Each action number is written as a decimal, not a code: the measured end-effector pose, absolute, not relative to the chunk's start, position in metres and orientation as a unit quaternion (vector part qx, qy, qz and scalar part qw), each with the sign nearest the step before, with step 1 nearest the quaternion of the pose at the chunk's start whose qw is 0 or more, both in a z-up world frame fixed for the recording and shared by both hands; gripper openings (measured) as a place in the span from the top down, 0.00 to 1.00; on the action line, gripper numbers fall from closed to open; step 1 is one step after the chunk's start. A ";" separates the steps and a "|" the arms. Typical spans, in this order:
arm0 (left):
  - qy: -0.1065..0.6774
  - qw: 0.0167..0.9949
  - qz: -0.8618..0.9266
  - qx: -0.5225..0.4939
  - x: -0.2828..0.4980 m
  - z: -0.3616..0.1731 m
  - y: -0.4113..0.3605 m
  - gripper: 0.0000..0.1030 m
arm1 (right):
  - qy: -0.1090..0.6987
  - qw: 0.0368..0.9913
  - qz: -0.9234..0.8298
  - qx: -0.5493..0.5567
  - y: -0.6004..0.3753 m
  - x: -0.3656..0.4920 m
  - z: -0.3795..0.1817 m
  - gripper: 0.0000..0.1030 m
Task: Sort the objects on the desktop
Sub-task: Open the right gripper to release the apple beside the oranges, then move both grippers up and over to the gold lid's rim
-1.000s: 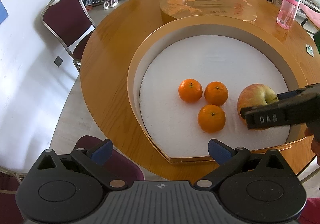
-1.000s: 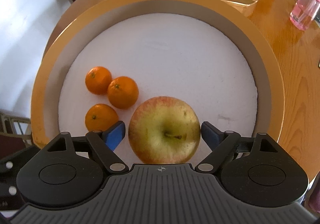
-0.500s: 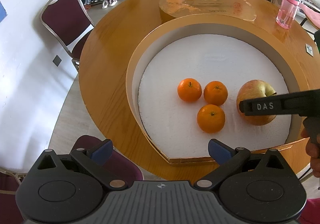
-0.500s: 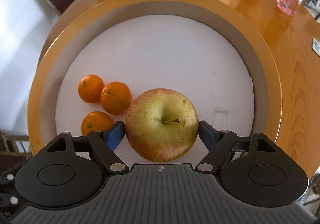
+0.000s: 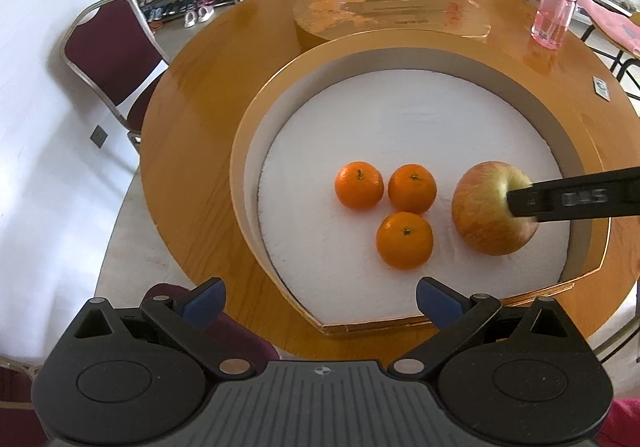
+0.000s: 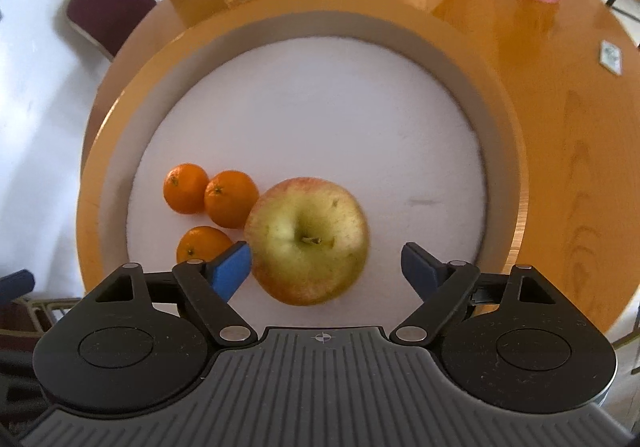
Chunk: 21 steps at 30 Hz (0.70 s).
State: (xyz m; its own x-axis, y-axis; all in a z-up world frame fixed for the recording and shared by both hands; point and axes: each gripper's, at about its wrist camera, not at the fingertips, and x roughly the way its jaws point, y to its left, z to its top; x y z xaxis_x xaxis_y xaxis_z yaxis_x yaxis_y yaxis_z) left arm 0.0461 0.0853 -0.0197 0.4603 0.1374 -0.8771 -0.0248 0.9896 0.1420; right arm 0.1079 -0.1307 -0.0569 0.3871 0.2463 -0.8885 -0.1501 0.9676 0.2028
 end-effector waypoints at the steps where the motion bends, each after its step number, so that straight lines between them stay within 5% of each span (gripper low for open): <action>1: 0.517 0.853 0.043 0.055 0.047 -0.020 0.084 0.01 | 0.536 0.835 0.117 0.042 -0.136 0.106 -0.052 0.16; 21: 0.455 0.889 -0.059 0.012 0.104 0.043 0.070 0.01 | 0.450 0.893 0.013 -0.006 -0.226 0.084 0.055 0.15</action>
